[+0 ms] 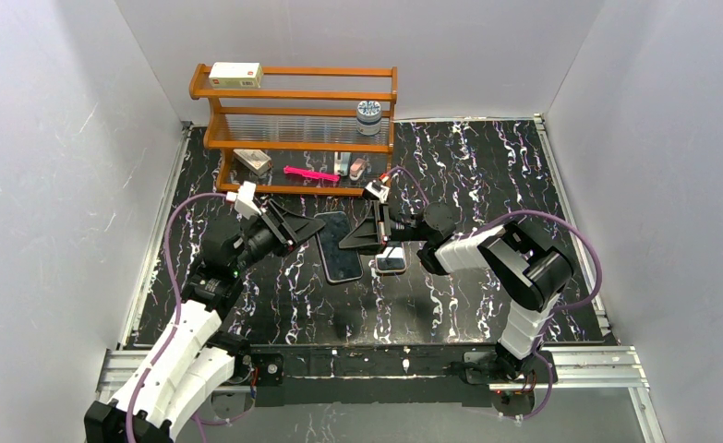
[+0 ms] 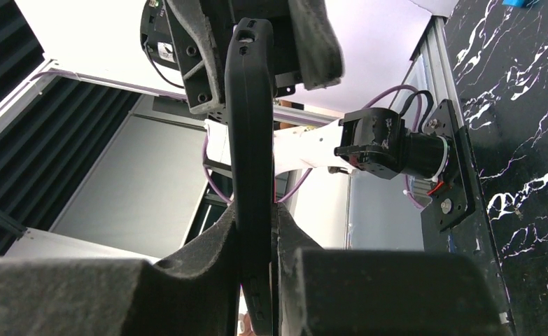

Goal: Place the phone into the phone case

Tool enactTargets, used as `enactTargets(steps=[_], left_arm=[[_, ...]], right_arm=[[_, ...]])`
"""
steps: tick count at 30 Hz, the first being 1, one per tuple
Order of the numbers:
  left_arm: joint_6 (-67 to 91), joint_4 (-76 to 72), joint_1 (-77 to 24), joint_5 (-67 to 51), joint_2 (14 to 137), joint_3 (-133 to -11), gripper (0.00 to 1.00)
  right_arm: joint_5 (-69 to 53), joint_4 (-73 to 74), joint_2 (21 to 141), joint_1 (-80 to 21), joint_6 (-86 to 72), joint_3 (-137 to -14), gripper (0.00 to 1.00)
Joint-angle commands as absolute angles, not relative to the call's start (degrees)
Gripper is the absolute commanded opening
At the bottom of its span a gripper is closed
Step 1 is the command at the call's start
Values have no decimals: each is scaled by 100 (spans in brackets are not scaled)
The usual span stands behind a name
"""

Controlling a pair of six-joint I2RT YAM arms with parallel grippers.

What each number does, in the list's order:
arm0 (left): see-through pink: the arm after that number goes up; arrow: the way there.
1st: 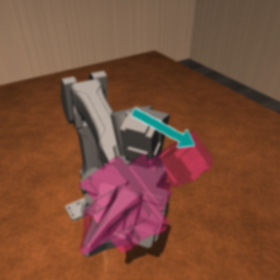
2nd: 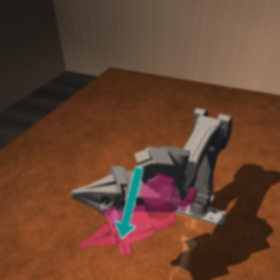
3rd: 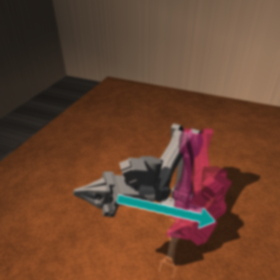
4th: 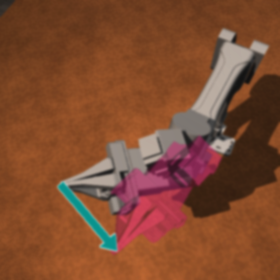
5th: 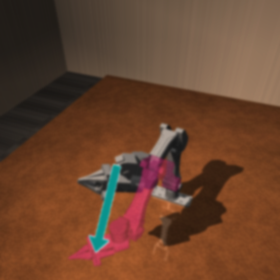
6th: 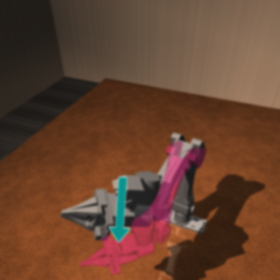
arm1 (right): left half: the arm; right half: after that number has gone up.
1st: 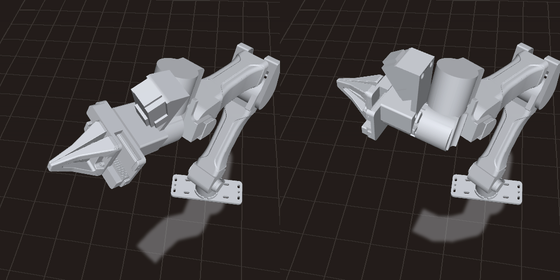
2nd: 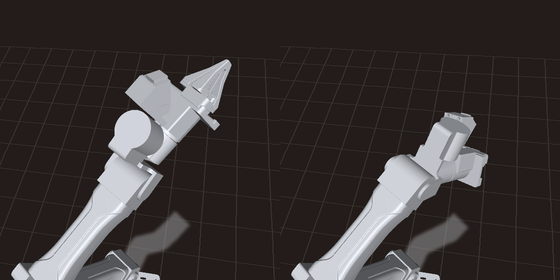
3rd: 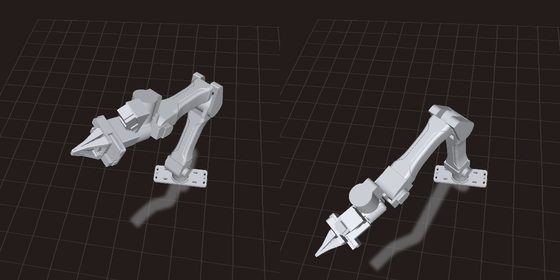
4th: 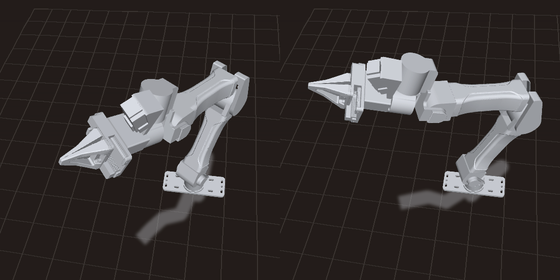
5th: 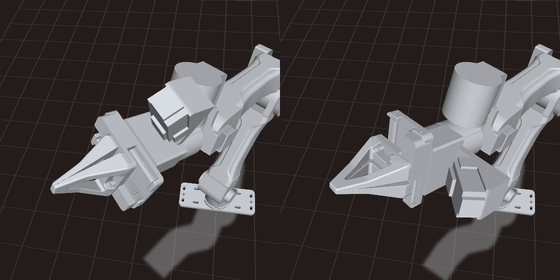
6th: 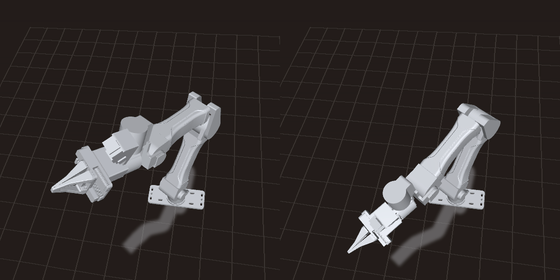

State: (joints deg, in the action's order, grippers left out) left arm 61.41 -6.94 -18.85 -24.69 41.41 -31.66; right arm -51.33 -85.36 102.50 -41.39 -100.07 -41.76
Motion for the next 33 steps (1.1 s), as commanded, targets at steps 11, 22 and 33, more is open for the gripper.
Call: enactTargets(steps=[11, 22, 33], left_arm=[[6918, -1274, -1856, -2885, 3528, -2583, 59], [7119, -1613, -1857, -3085, 3779, -2420, 30], [5944, -100, -1855, -2978, 4217, -3115, 0]], right_arm=[[-4619, -9869, 10307, -4102, -10088, -4332, 11], [-4549, -9788, 10416, -4103, -10092, -4347, 14], [-4553, -9098, 10198, -4103, -9627, -4333, 37]])
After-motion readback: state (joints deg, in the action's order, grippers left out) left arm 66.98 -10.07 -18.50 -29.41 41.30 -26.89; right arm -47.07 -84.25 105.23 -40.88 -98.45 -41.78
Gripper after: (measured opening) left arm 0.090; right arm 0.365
